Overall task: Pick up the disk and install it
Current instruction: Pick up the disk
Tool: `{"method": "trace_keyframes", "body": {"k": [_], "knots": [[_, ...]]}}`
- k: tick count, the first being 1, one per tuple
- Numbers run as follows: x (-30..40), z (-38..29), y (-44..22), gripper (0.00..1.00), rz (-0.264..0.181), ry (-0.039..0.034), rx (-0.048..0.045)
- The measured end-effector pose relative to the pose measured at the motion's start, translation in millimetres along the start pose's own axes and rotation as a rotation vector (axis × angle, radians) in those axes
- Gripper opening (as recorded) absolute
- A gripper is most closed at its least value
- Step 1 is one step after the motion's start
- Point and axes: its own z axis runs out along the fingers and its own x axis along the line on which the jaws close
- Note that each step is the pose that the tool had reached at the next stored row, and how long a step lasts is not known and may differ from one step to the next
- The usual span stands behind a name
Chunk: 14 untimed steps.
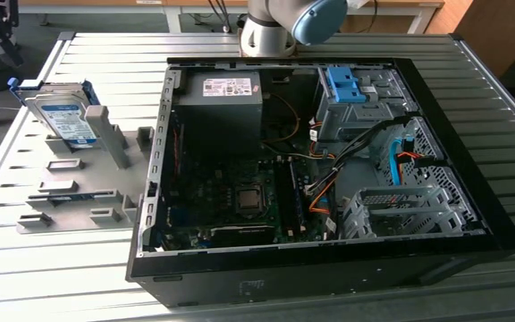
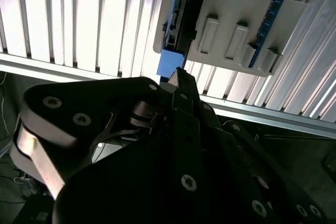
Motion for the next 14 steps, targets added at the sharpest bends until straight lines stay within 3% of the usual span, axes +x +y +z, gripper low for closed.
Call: {"method": "trace_keyframes", "body": {"k": [6,8,9,14], "knots": [[-0.2,1.9,0.0,0.11,-0.102,0.0016,-0.0027],[-0.1,3.0,0.0,0.23,-0.137,0.0021,-0.0036],[-0.1,3.7,0.0,0.23,-0.148,0.0022,-0.0039],[0.1,10.0,-0.1,0.47,-0.17,0.0023,-0.0035]]}}
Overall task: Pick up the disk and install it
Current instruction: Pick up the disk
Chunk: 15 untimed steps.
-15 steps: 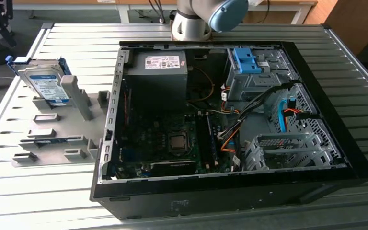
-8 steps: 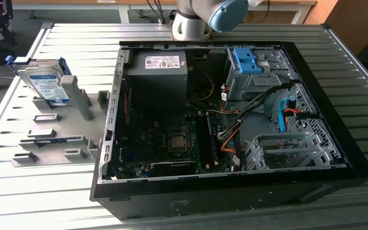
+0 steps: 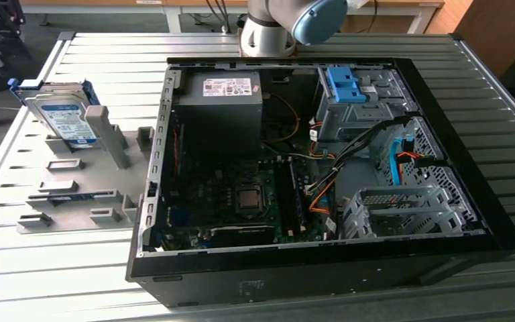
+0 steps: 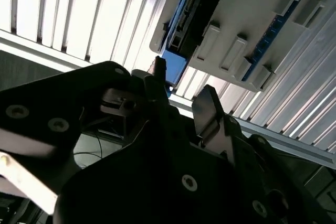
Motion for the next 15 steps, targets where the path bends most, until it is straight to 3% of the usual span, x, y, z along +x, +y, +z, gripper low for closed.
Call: {"method": "trace_keyframes", "body": {"k": [2,3,6,11,15], "knots": [[0.0,1.1,0.0,0.47,0.0,0.0005,0.0],[0.1,1.2,-0.1,0.53,0.0,0.0013,0.0003],[0.1,3.2,0.0,0.53,-0.002,0.0012,0.0008],[0.3,9.6,-0.1,0.53,-0.069,0.0023,-0.0011],[0.6,17.0,-0.1,0.53,-0.071,0.0024,-0.0005]]}}
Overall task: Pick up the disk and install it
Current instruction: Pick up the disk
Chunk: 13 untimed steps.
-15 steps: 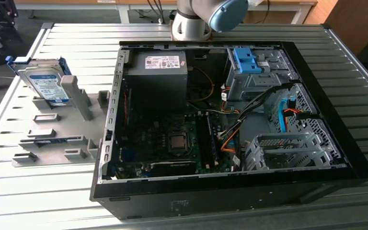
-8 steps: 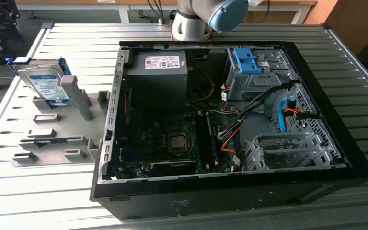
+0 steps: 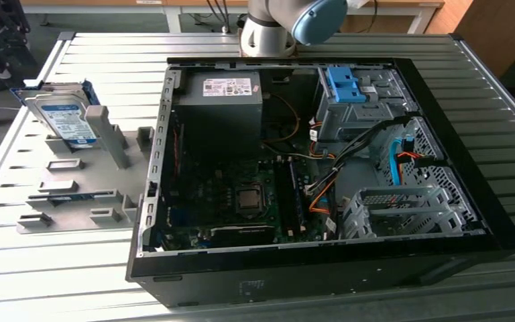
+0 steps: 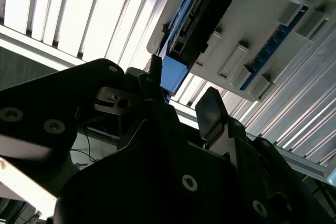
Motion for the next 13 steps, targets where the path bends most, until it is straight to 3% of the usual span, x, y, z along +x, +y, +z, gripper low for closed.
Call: {"method": "trace_keyframes", "body": {"k": [13], "knots": [[0.7,17.8,4.1,0.53,-0.003,0.0007,-0.0001]]}}
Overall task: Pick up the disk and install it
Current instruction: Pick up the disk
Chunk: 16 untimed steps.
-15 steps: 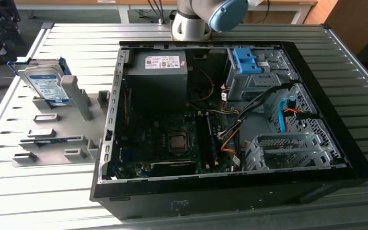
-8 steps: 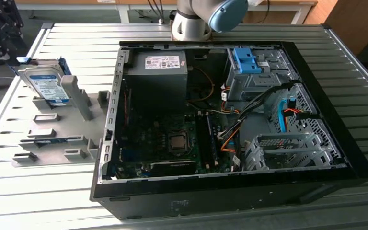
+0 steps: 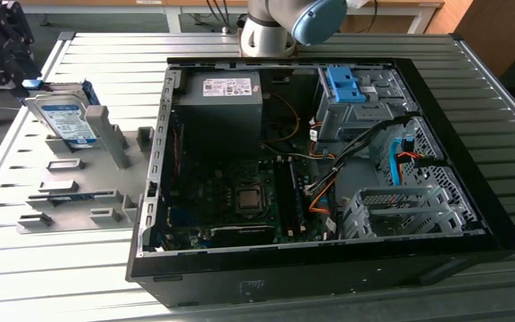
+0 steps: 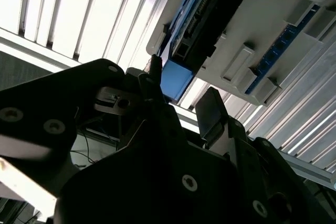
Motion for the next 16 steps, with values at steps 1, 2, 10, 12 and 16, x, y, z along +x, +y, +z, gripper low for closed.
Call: {"method": "trace_keyframes", "body": {"k": [1,2,10,12,16], "knots": [[0.1,1.2,0.4,0.53,0.0,0.0,0.0001],[0.1,2.5,0.6,0.53,0.0,-0.0001,0.0002],[0.4,12.2,1.0,0.53,0.0,0.0,0.0003],[0.4,12.2,1.0,0.53,0.0,0.0,0.0001],[0.3,12.9,1.0,0.53,0.0,-0.0001,0.0004]]}}
